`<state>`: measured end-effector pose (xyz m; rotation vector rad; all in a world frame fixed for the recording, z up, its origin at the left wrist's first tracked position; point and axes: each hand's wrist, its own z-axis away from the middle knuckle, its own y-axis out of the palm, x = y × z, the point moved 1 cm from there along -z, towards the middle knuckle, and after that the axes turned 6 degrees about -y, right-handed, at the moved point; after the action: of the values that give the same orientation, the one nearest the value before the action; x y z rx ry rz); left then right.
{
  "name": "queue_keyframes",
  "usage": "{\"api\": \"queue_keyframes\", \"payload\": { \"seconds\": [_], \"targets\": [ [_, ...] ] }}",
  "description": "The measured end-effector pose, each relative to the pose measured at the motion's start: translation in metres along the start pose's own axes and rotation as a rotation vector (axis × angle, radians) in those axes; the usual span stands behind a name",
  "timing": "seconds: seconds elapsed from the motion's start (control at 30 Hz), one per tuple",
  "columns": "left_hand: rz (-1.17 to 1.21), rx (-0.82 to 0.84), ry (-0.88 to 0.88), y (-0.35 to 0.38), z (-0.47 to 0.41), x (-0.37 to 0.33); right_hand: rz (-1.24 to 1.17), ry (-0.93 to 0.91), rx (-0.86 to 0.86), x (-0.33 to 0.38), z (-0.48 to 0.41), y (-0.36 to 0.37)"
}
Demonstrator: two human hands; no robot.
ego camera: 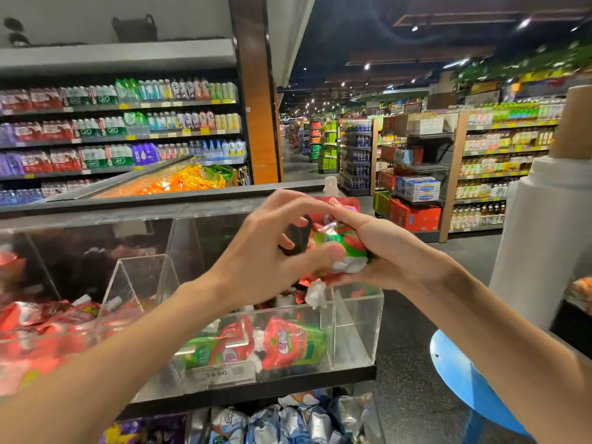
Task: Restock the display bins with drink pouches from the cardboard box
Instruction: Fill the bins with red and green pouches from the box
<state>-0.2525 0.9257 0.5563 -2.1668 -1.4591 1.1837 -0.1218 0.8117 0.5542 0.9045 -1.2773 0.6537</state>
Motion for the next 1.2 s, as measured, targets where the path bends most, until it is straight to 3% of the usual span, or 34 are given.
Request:
{"api": "queue_keyframes", "payload": {
  "seconds": [0.1, 0.2, 0.27, 0.37, 0.5, 0.57, 0.73, 0.93, 1.07, 1.2],
  "targets": [
    [-0.193, -0.019, 0.094, 0.006, 0.003, 0.007, -0.033, -0.002, -0.032, 0.002, -0.003, 0.012],
    [-0.238, -0.082, 0.13, 0.0, 0.005, 0.01, -0.066, 0.031, -0.042, 0.004, -0.004, 0.011],
    [-0.167, -0.113, 0.054, -0.009, 0.007, 0.009, -0.086, 0.049, -0.047, 0.006, -0.003, 0.007],
    [-0.112, -0.127, -0.2, -0.032, 0.005, 0.019, -0.084, 0.043, -0.1, 0.009, 0.004, -0.002],
    [-0.266, 0.159, -0.399, -0.025, -0.003, 0.052, -0.051, 0.015, -0.14, 0.013, 0.011, -0.014],
    [-0.362, 0.309, -0.407, 0.001, -0.012, 0.066, -0.041, 0.016, -0.137, 0.014, 0.011, -0.014],
    [-0.569, 0.495, -0.376, 0.054, -0.045, 0.09, -0.014, 0.016, -0.109, 0.009, 0.009, -0.015],
    [-0.48, 0.5, -0.439, 0.091, -0.062, 0.103, -0.038, -0.008, -0.083, 0.004, 0.013, -0.027],
    [-0.453, 0.669, -0.485, 0.094, -0.068, 0.115, -0.035, -0.016, -0.097, 0.004, 0.015, -0.03],
    [-0.195, 0.817, -0.598, 0.085, -0.059, 0.116, -0.024, -0.037, -0.105, 0.003, 0.019, -0.024]
  ]
}}
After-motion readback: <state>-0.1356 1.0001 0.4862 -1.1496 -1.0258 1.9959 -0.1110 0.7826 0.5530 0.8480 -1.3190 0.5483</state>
